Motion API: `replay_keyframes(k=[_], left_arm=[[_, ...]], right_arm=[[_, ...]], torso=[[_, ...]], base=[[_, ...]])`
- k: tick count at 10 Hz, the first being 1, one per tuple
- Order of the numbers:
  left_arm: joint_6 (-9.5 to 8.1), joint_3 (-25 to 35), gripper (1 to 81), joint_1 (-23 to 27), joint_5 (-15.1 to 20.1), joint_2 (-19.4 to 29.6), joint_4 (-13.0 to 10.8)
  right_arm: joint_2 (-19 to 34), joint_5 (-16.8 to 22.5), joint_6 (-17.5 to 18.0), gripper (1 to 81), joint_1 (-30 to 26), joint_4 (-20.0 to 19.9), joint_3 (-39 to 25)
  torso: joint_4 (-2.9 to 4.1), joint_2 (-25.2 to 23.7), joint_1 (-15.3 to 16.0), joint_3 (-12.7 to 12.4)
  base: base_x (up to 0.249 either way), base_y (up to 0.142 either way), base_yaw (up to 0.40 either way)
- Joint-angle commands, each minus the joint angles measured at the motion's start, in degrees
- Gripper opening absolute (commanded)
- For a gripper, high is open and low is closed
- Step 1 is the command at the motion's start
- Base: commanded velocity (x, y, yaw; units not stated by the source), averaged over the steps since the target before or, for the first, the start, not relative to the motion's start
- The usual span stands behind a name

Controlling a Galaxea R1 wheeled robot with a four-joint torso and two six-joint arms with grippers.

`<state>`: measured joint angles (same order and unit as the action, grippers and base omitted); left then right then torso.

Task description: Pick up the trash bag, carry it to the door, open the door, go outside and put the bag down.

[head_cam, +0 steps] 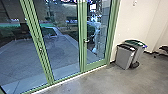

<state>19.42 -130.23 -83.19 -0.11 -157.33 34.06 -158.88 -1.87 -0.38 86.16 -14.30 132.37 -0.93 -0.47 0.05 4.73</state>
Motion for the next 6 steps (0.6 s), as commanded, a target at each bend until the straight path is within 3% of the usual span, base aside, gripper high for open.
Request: replay_keyframes(k=[1, 6], left_arm=[[0.18, 0.6, 1.0, 2.6, 4.3, 0.8, -0.4], [0.18, 0.6, 1.0, 2.6, 4.3, 0.7, -0.4]], right_arm=[[0.7, 3.6, -0.1, 81.1, -2.6, 0.7, -0.5], [0.7, 3.6, -0.1, 81.1, -2.5, 0.7, -0.5]], torso=[[0.0, 0.0, 0.0, 0.0], [0.0, 0.0, 0.0, 0.0]], base=[[0.143, 0.0, 0.0], [0.144, -0.012, 0.0]])
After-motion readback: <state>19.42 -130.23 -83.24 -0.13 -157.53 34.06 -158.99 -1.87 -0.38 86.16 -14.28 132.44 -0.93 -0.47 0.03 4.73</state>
